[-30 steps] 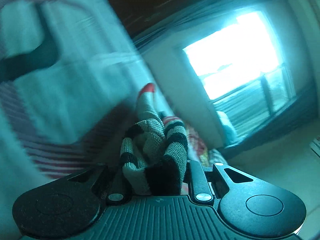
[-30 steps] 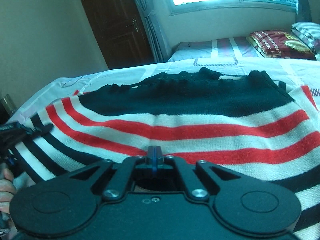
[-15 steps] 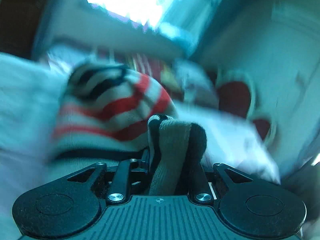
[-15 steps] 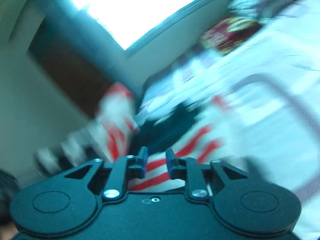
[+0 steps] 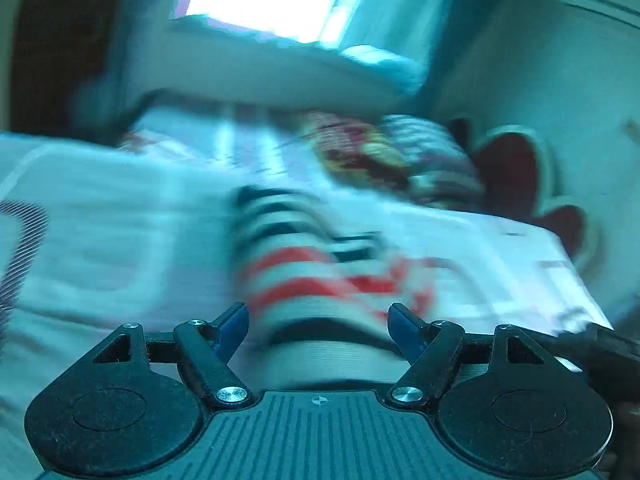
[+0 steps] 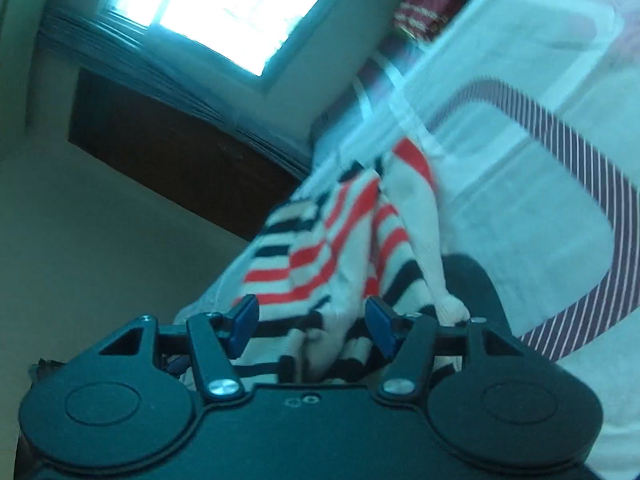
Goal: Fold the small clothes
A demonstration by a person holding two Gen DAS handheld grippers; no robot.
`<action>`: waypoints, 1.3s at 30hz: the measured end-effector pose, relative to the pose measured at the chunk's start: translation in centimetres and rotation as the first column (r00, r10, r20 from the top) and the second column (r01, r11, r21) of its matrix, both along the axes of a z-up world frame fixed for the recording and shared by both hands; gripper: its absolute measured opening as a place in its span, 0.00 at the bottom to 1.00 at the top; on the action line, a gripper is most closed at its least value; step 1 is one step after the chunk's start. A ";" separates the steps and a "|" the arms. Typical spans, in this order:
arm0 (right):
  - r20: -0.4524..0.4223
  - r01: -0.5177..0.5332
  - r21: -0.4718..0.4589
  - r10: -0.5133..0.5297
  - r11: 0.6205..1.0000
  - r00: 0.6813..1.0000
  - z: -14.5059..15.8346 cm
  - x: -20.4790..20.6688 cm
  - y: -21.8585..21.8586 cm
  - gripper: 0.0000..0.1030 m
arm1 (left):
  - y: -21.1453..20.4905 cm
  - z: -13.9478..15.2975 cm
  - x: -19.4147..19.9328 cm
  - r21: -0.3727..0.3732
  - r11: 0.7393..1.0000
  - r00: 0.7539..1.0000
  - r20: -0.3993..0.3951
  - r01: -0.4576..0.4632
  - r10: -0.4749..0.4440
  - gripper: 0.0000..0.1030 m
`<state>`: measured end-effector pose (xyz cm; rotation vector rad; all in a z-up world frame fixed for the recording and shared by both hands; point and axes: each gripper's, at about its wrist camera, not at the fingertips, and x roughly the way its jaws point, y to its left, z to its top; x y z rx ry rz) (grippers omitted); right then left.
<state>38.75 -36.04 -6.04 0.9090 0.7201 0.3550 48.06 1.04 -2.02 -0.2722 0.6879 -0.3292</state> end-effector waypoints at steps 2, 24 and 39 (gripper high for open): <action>-0.049 -0.006 0.043 0.008 0.999 0.999 -1.4 0.8 0.2 0.57 | 1.3 -1.7 1.3 -0.014 1.000 0.998 -0.057 -0.008 0.007 0.73; 0.146 0.048 -0.523 0.034 0.851 0.989 4.1 1.8 3.9 0.21 | -5.0 -4.7 5.5 0.074 0.991 0.993 -0.061 0.110 -0.106 0.77; 0.110 0.086 -0.450 -0.040 0.889 0.993 1.3 2.9 0.9 0.32 | -4.5 -3.7 5.7 0.058 0.994 0.996 -0.002 0.092 -0.092 0.77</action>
